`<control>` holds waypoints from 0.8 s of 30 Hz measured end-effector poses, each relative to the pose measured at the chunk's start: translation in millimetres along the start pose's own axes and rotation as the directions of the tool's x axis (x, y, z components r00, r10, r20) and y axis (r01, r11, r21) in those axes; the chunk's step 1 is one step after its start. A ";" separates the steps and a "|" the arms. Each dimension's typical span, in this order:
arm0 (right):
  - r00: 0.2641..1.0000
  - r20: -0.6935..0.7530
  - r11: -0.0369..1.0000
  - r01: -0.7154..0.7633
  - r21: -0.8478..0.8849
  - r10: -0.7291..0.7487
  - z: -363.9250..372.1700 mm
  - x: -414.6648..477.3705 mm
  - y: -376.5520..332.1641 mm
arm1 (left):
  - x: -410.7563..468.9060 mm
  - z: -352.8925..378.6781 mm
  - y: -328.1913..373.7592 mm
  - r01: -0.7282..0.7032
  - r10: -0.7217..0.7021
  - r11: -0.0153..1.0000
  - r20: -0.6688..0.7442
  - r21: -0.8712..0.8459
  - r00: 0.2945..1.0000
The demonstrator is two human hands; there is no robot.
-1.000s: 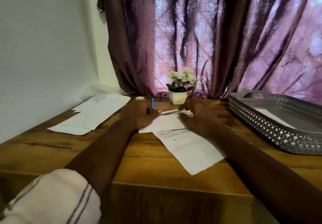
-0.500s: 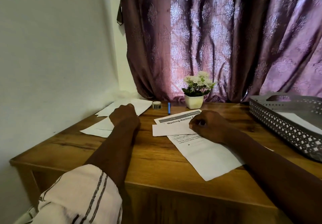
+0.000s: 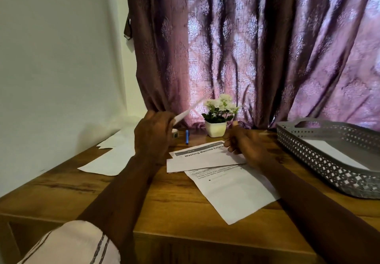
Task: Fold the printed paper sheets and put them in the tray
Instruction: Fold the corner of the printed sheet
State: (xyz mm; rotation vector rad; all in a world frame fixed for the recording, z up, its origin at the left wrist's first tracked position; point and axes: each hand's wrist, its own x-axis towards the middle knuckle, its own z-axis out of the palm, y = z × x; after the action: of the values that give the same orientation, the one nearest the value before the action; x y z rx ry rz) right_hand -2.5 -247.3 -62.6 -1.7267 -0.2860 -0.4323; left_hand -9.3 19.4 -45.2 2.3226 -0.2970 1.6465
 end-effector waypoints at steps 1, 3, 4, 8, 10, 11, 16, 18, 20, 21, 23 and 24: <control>0.994 0.004 0.982 -0.112 0.153 0.113 -2.6 -0.5 -5.3 | -1.8 2.6 3.8 -0.092 0.092 0.996 -0.002 -0.006 0.996; 0.958 0.098 0.890 -0.285 0.355 0.268 -13.2 -3.5 -12.9 | -3.2 9.0 12.2 -0.278 0.278 0.960 0.000 -0.021 0.961; 0.941 0.161 0.839 -0.337 0.427 0.296 -18.2 -4.5 -12.5 | -4.0 11.6 15.2 -0.359 0.359 0.933 0.011 -0.026 0.933; 0.919 0.238 0.678 -0.393 0.622 0.314 -34.6 -7.4 -9.5 | -5.7 24.2 22.0 -0.485 0.492 0.866 0.037 -0.124 0.870; 0.909 0.246 0.675 -0.414 0.611 0.336 -35.8 -9.3 -13.3 | -5.9 29.9 19.5 -0.450 0.468 0.869 0.050 -0.207 0.882; 0.906 0.245 0.685 -0.422 0.594 0.346 -35.4 -10.2 -14.7 | -5.4 31.7 17.6 -0.431 0.456 0.871 0.061 -0.235 0.888; 0.923 0.131 0.776 -0.377 0.506 0.362 -27.7 -18.2 -18.4 | -5.1 34.8 8.4 -0.290 0.325 0.910 0.074 -0.295 0.943; 0.956 0.064 0.812 -0.277 0.514 0.286 -22.1 -20.9 -20.6 | -4.6 36.6 5.9 -0.222 0.257 0.924 0.077 -0.311 0.963; 0.982 -0.158 0.956 -0.055 0.289 0.104 -20.1 -19.2 -17.7 | -6.1 36.7 6.1 -0.181 0.218 0.941 0.104 -0.287 0.970; 0.957 -0.285 0.997 0.074 0.027 -0.064 -20.1 -16.2 -15.9 | -6.6 36.5 6.7 -0.164 0.205 0.946 0.123 -0.278 0.971; 0.831 -0.350 0.862 0.267 -0.431 -0.432 -21.3 -12.1 -15.1 | -7.5 34.1 9.8 -0.116 0.165 0.958 0.174 -0.261 0.971; 0.757 -0.300 0.746 0.345 -0.570 -0.580 -22.1 -11.9 -18.5 | -7.2 31.6 12.3 -0.086 0.141 0.961 0.197 -0.263 0.970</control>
State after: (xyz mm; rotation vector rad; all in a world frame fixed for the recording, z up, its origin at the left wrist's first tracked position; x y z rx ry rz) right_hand -23.8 -264.6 -47.9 -1.9549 -0.2869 -1.3878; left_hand 12.4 -2.9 -60.5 2.3212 -0.6584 1.3151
